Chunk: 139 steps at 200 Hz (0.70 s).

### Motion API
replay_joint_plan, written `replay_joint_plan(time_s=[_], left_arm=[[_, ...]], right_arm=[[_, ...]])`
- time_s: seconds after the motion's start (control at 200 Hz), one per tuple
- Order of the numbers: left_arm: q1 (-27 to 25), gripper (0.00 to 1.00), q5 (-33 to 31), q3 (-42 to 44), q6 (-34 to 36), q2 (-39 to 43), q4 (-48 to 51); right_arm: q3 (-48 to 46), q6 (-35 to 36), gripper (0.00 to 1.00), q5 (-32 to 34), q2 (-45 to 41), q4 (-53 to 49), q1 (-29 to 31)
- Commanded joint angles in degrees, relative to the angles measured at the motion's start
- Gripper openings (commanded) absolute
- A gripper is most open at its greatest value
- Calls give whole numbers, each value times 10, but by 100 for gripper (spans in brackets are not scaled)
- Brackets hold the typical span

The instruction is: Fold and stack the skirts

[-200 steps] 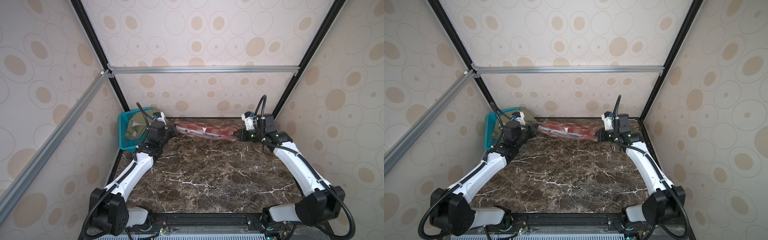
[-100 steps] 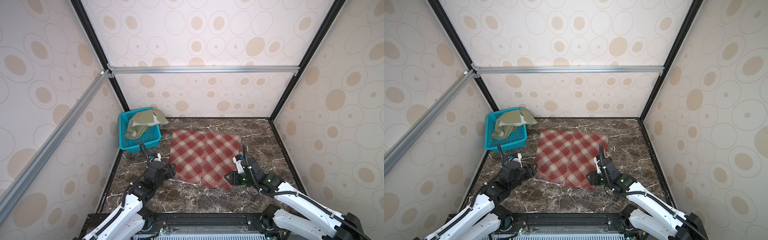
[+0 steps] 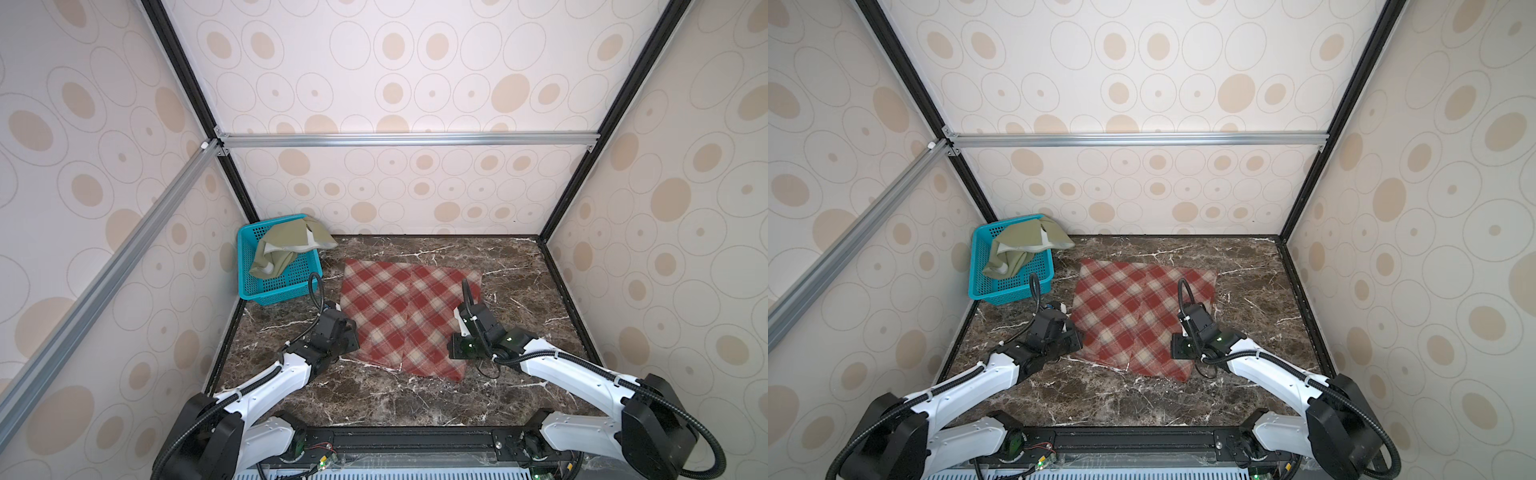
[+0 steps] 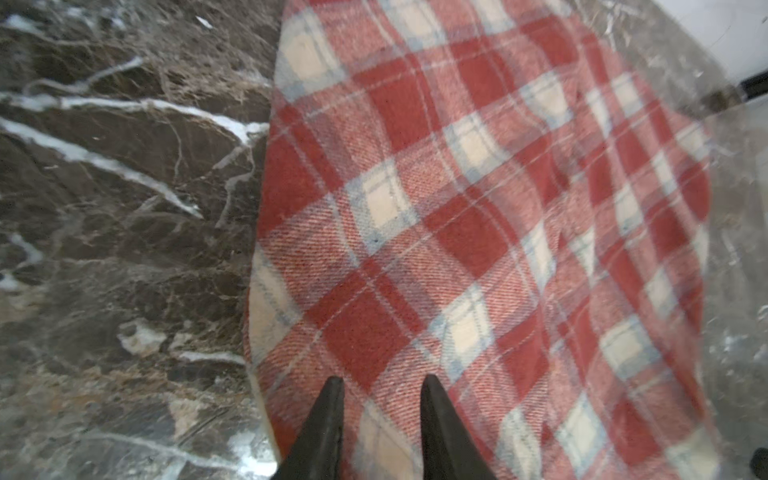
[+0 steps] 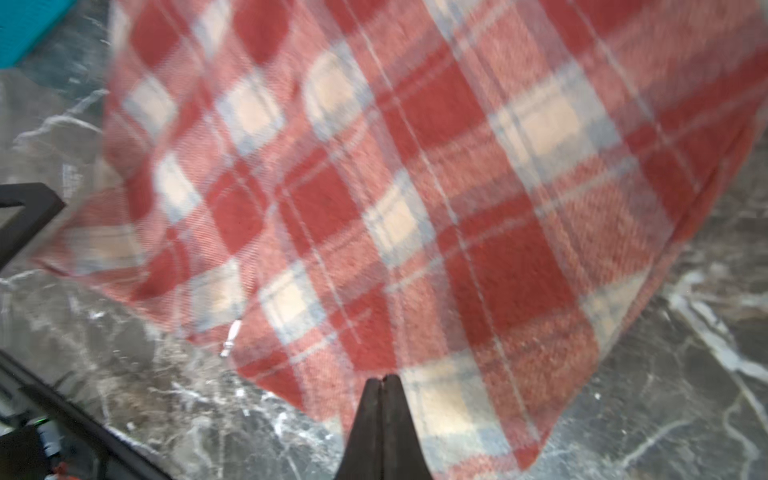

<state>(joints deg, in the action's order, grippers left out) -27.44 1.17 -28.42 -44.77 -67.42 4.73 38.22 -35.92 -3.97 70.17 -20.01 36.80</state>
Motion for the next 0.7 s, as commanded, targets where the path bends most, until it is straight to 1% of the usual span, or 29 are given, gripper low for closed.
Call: replay_joint_plan(time_s=[0.0,0.07,0.22,0.385,0.545,0.69], left_arm=[[-2,24,6,2,20,-22,-20],[-2,19,3,5,22,-29,-5],[-2,17,3,28,9,-15,39],[-2,17,-21,56,-10,16,111],[-3,17,0,78,-24,5,105],[-21,15,1,73,-20,-14,93]], right_arm=[[-18,-22,0,21,15,10,-1],[-22,-21,0,18,33,8,-2],[-24,-22,0,13,75,-1,-7],[-17,-20,0,3,108,-6,-22],[3,-12,0,-14,147,-21,-56],[28,19,0,2,171,-40,-90]])
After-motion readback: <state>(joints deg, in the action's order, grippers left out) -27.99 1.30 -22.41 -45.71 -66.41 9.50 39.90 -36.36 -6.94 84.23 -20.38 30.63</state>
